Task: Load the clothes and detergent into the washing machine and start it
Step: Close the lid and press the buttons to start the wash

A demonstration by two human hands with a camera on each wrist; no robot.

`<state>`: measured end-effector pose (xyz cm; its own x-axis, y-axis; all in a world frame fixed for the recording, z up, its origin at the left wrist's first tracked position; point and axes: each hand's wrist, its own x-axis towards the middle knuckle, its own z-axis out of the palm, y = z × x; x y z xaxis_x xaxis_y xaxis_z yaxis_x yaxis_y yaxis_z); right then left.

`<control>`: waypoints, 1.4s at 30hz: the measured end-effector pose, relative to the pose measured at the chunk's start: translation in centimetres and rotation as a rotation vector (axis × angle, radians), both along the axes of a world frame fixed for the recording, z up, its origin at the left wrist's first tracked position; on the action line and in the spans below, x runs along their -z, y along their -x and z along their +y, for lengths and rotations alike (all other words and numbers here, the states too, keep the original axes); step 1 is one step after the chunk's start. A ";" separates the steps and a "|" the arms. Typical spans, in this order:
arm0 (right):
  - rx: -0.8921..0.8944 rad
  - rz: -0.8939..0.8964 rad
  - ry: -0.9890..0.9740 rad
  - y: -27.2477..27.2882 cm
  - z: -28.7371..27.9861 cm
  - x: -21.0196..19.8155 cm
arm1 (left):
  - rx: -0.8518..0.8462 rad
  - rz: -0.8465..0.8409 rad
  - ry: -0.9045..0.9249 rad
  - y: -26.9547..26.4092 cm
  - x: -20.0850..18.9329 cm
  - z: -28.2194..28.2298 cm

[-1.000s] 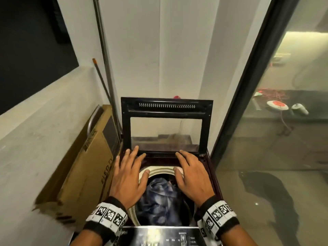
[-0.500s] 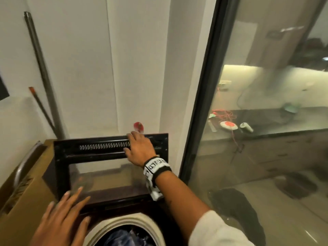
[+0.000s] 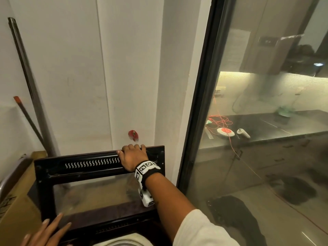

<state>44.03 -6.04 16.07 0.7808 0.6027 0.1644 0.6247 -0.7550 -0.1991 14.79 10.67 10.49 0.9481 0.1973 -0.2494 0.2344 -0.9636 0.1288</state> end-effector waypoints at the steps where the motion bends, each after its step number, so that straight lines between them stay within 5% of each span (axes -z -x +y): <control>1: -0.008 -0.008 -0.003 0.3 -0.2 -0.2 | -0.006 0.005 -0.011 -0.1 -1.6 -1.6; 3: -0.019 -0.020 -0.015 0.9 -0.7 -0.6 | 0.102 -0.074 -0.142 -0.5 -2.5 -2.9; 5: -0.029 -0.019 -0.026 1.8 -1.3 -0.9 | -0.057 -0.166 0.152 0.8 -2.1 -3.0; 7: -0.046 -0.011 -0.033 3.1 -2.2 -1.3 | -0.065 -0.096 0.117 1.8 -1.9 -2.8; 9: -0.070 -0.021 -0.032 4.8 -3.3 -2.1 | -0.059 -0.330 0.064 2.2 -1.0 -2.8; 17: -0.140 -0.074 -0.017 14.4 -8.8 -1.5 | 0.003 -0.766 0.059 5.9 -3.2 -5.9; 32: -0.062 0.040 -0.005 28.1 -14.9 5.0 | 0.174 -0.544 -0.106 11.9 0.1 -6.7; 42: -0.065 0.292 0.051 32.0 -16.3 9.0 | 0.231 -0.329 0.045 15.6 3.9 -7.7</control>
